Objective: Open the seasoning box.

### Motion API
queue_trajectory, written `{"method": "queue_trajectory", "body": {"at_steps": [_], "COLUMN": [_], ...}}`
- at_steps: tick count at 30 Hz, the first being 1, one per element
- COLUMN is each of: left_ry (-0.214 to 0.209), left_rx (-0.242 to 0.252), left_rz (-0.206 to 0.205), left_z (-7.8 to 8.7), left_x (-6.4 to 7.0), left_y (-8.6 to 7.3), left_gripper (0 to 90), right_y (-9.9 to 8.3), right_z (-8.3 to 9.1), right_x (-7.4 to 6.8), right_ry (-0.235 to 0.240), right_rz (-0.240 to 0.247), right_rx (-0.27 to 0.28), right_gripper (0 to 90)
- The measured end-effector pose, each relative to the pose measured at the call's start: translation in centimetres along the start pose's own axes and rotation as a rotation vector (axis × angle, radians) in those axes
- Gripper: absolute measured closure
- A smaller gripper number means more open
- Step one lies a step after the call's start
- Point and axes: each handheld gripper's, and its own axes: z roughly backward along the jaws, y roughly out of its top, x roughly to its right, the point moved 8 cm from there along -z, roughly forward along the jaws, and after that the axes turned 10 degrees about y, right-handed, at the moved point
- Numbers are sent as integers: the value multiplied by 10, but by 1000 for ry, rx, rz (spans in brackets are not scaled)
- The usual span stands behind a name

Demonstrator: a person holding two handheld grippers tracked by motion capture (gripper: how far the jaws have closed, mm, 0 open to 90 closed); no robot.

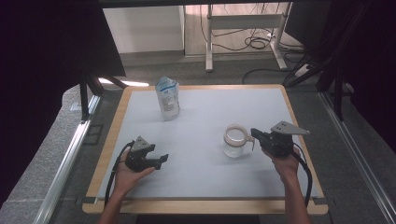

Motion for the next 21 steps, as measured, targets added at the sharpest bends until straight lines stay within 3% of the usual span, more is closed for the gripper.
{"method": "queue_trajectory", "body": {"at_steps": [5,21], "left_ry": [-1,-19], "left_rx": [-5,-11], "left_rz": [-3,30], "left_z": [-1,-3], "left_x": [2,2], "left_y": [-1,0], "left_gripper": [388,352], "right_y": [-6,-9], "right_z": [-2,-3], "right_x": [5,3], "right_ry": [-18,-36], "right_rz": [-8,7], "right_rx": [-18,-31], "right_gripper": [897,898]}}
